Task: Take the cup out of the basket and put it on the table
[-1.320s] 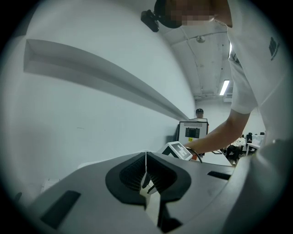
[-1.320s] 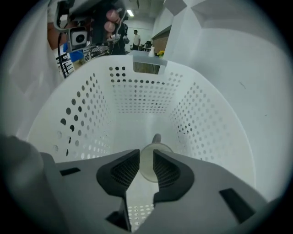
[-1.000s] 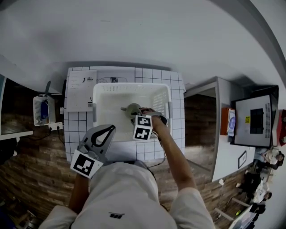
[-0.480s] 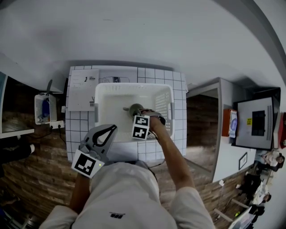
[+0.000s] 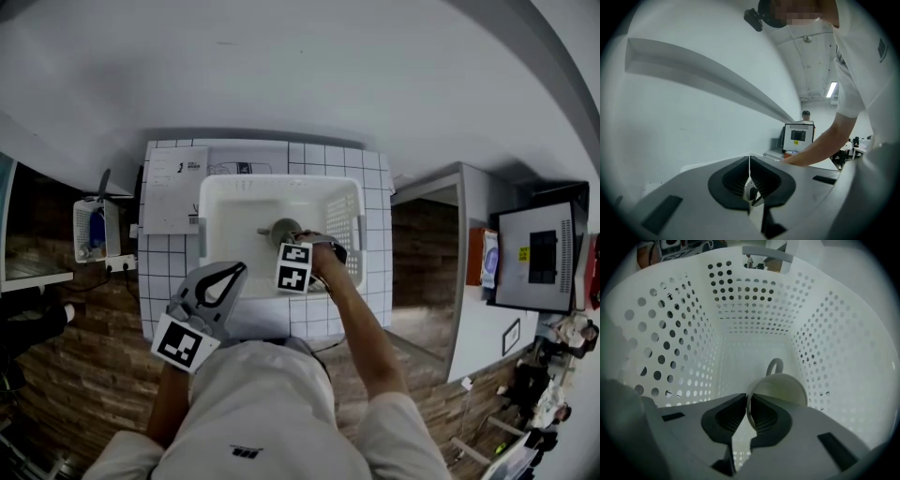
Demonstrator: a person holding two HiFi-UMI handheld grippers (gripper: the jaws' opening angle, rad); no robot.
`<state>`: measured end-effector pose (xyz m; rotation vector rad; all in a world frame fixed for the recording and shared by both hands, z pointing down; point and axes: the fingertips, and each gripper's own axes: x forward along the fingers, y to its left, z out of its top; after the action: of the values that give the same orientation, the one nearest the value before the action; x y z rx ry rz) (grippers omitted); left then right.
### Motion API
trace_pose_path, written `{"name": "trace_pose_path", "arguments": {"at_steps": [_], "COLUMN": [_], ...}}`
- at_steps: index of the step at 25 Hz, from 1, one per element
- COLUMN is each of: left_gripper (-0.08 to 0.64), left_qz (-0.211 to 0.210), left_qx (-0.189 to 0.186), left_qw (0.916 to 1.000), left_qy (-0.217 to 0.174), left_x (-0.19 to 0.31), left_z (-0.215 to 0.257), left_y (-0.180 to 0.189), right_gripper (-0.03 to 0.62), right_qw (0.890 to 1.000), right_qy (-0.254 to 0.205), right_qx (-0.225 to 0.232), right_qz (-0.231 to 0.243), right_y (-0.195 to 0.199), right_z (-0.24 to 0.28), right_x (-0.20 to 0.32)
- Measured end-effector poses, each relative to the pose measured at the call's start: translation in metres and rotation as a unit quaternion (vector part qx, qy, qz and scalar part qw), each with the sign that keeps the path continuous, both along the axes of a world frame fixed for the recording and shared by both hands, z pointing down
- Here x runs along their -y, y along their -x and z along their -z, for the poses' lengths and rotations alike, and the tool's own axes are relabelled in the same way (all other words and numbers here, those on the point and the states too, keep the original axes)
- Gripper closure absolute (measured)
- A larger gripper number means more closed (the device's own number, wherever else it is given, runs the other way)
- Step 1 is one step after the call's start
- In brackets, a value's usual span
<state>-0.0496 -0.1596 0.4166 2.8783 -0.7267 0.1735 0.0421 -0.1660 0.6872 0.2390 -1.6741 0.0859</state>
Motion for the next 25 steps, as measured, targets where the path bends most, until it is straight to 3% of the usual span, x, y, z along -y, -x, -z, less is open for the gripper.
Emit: {"name": "trace_pose_path", "arguments": {"at_steps": [12, 25], "left_gripper": [0.545, 0.545], "left_qz": [-0.01, -0.028], "left_qx": [0.002, -0.002], "left_qw": [0.9999, 0.9996], "left_qy": [-0.003, -0.003], "left_x": [-0.002, -0.005], "left_z": [-0.001, 0.001], "left_y": [-0.003, -0.016], "right_gripper": [0.557, 0.557], "right_qw": [1.0, 0.999], "right_qy": [-0.004, -0.034], "right_qx": [0.01, 0.027], "right_qz": [-0.007, -0.033], "right_y": [-0.001, -0.008], "right_z": [0.008, 0.055], "right_x": [-0.005, -0.005]}}
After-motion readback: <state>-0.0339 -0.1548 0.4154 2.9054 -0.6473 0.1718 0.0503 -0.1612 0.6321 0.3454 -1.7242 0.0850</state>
